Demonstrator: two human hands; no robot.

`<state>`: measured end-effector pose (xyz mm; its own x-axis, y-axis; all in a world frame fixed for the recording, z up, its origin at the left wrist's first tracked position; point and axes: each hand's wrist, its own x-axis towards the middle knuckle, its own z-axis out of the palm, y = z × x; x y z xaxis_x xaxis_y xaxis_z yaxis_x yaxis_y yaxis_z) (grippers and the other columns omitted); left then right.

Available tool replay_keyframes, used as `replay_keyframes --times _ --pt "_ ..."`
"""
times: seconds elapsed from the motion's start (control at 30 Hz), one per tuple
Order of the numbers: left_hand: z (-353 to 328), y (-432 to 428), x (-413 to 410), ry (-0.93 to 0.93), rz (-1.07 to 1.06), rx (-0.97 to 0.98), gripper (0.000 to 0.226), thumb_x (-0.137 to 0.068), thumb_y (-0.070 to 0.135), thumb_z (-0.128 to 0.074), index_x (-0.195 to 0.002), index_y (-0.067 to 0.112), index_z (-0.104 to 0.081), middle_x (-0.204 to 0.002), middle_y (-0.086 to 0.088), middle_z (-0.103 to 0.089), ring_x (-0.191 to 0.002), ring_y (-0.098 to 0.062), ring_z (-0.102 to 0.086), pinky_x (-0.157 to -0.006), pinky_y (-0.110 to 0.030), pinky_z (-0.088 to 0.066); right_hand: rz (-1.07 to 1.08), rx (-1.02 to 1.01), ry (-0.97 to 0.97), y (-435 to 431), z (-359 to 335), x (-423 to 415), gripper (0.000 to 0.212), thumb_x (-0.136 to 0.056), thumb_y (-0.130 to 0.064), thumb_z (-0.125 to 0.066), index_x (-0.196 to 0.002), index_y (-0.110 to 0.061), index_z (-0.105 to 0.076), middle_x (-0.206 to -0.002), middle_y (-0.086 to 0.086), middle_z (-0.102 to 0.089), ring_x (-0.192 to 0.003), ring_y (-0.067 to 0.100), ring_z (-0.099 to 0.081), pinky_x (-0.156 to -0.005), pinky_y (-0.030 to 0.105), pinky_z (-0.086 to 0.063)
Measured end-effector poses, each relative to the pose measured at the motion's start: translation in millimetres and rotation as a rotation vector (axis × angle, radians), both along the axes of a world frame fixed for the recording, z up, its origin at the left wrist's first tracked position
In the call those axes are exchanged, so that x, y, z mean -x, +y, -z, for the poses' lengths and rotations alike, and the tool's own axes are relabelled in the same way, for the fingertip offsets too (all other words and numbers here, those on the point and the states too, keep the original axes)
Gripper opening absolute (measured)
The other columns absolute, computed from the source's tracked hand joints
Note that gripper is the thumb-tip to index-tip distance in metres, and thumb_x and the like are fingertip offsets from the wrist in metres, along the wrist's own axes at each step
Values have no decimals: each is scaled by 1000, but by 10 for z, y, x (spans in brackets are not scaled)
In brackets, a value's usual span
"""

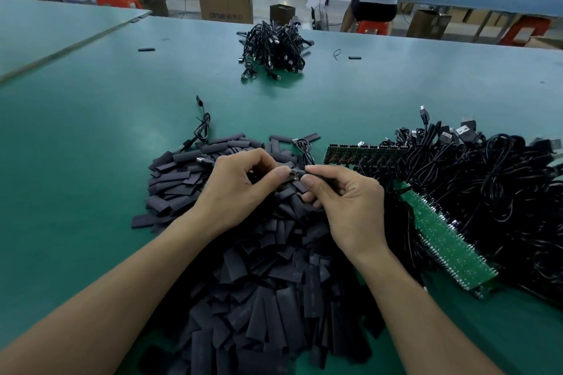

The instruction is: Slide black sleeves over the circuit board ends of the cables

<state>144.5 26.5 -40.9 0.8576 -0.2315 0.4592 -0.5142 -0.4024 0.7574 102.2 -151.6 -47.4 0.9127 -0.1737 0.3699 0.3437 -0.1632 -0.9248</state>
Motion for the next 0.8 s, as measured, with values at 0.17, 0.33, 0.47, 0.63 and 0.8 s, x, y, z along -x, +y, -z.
replay_keyframes --times 0.17,0.33,0.47,0.63,0.8 --pt "3 10 14 -88 -67 -73 18 -87 35 -76 -76 21 -73 -69 15 -64 -68 -7 -58 -64 -22 -44 28 -39 -1 7 -1 -22 22 -86 -9 -76 -91 -31 -75 -68 -3 -73 -60 11 -71 -56 15 -52" --pt "-40 15 24 -49 -13 -135 22 -88 40 -65 -90 24 -79 -80 22 -69 -79 -8 -60 -73 -31 -49 6 -48 4 -6 -1 -13 20 -86 -9 -76 -91 -28 -75 -70 -3 -74 -61 12 -71 -56 16 -52" --pt "-39 29 19 -69 14 -172 19 -89 38 -66 -89 23 -79 -72 26 -62 -76 -4 -57 -72 -31 -45 -9 -16 -5 -12 4 -9 23 -85 -8 -77 -92 -29 -74 -71 -5 -74 -61 10 -71 -57 15 -53" --pt "-39 24 5 -128 81 -266 25 -91 39 -61 -93 21 -79 -78 14 -70 -78 -1 -56 -75 -29 -44 -41 26 -10 -1 24 -1 27 -84 -9 -78 -97 -32 -73 -71 -9 -74 -61 5 -69 -62 15 -54" --pt "-24 21 -7 -177 87 -311 25 -92 35 -60 -93 18 -78 -75 24 -60 -77 5 -50 -77 -32 -42 -34 22 -19 -5 26 -16 27 -86 -8 -76 -92 -35 -73 -72 -9 -74 -61 7 -70 -61 16 -53"
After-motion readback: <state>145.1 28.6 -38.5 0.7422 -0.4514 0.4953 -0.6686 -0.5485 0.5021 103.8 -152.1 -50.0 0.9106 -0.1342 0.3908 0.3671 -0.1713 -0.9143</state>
